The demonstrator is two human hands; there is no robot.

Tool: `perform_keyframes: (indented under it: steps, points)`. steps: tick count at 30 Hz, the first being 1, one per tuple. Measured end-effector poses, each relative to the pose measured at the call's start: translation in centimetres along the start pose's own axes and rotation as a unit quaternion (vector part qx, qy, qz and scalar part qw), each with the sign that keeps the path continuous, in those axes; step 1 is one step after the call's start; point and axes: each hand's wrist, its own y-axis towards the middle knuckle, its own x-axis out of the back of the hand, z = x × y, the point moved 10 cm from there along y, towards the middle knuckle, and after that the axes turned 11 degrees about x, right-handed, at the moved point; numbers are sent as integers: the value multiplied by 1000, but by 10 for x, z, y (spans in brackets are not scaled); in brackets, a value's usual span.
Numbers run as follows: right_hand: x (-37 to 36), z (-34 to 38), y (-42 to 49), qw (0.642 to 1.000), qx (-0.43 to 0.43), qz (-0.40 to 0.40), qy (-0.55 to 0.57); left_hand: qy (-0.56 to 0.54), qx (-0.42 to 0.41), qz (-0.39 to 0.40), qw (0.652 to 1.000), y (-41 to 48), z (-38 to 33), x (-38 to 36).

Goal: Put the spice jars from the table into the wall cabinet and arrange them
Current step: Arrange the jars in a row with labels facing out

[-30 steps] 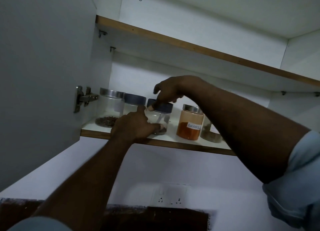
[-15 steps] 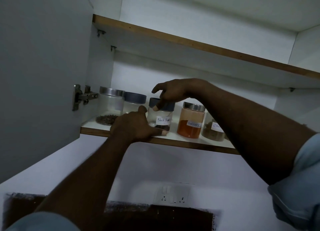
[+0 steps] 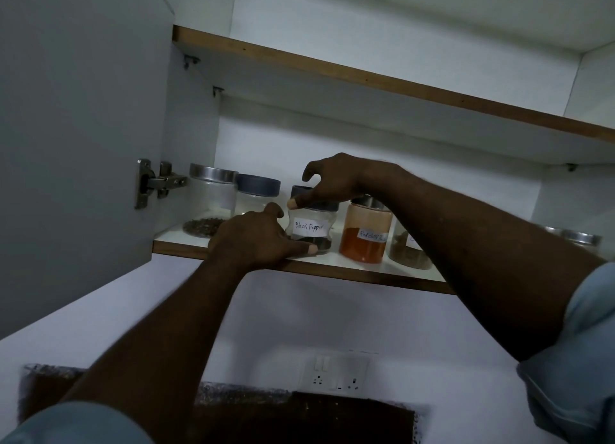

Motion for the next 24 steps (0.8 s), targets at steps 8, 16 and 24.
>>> perform_keyframes:
  steps: [8, 16, 24]
  points:
    - [-6, -2, -1, 1000, 4, 1, 18, 3, 0, -4, 1000, -5, -2, 5]
    - [25, 10, 5, 995, 23, -82, 47, -125, 5, -234, 964, -29, 12, 46]
    - [16, 42, 67, 999, 29, -4, 12, -104, 98, -284, 948, -30, 26, 45]
